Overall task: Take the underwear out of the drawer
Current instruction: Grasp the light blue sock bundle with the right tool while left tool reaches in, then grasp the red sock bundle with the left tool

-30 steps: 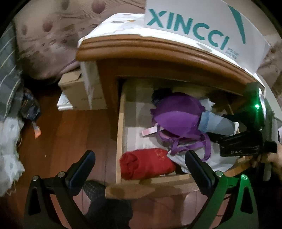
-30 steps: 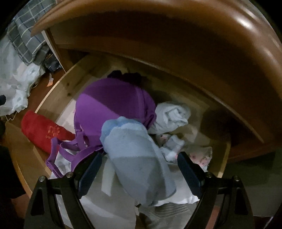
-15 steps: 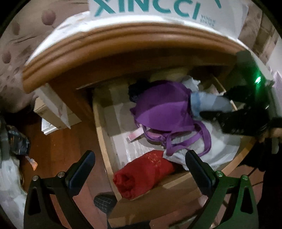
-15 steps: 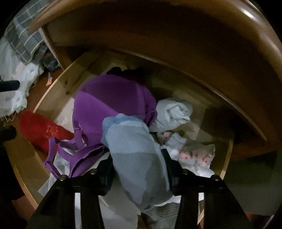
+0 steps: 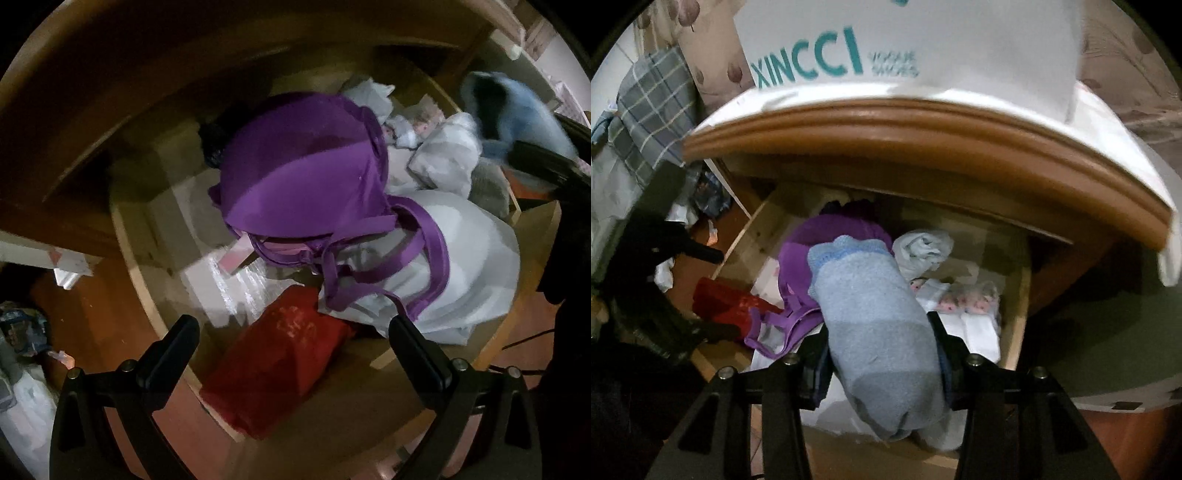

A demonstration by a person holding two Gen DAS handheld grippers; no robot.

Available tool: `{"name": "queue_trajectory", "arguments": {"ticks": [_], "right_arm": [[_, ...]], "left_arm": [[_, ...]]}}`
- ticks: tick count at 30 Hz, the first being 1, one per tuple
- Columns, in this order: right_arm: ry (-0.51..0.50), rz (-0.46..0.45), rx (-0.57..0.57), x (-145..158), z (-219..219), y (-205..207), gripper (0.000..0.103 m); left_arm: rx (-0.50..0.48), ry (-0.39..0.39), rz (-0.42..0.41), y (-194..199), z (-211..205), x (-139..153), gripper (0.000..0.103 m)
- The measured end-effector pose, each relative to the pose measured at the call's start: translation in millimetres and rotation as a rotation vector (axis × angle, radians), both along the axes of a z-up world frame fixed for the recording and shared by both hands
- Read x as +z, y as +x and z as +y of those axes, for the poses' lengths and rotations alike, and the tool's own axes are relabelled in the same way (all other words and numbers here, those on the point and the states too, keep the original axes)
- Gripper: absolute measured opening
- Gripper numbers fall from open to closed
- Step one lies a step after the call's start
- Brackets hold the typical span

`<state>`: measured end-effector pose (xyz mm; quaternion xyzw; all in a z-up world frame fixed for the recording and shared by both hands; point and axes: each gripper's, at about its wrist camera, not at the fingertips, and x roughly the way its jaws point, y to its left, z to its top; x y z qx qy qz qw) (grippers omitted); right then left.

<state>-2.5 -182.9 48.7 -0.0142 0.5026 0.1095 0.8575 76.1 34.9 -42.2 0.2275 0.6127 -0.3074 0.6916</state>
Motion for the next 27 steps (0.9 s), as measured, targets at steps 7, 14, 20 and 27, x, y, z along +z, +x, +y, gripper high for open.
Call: {"name": "queue_trajectory", "arguments": {"ticks": [7,14,20,27], "right_arm": [[0.045,-0.060,-0.050,17.4,-22.0,-19.5,0.046],[0.019,-0.112,-0.069,25.8,-21.6,-19.1,0.046],[0.028,-0.129,-0.079,28.8,-24.1,-18.9,0.046],[0.025,-0.129,-0.085,27.9,-25.7,-18.4,0.046]], "left_arm": [[0.034,0.079,0.120,15.4,-3.1,-26.1,0.101],[0.022,0.115,0.249,18.0,-2.8,-45.7,0.103],[0.100,0.125,0.345,22.3,10.4,-66.1,0.084],[0.123,0.149,0.314,17.2,13.9,-67.0,0.050]]}}
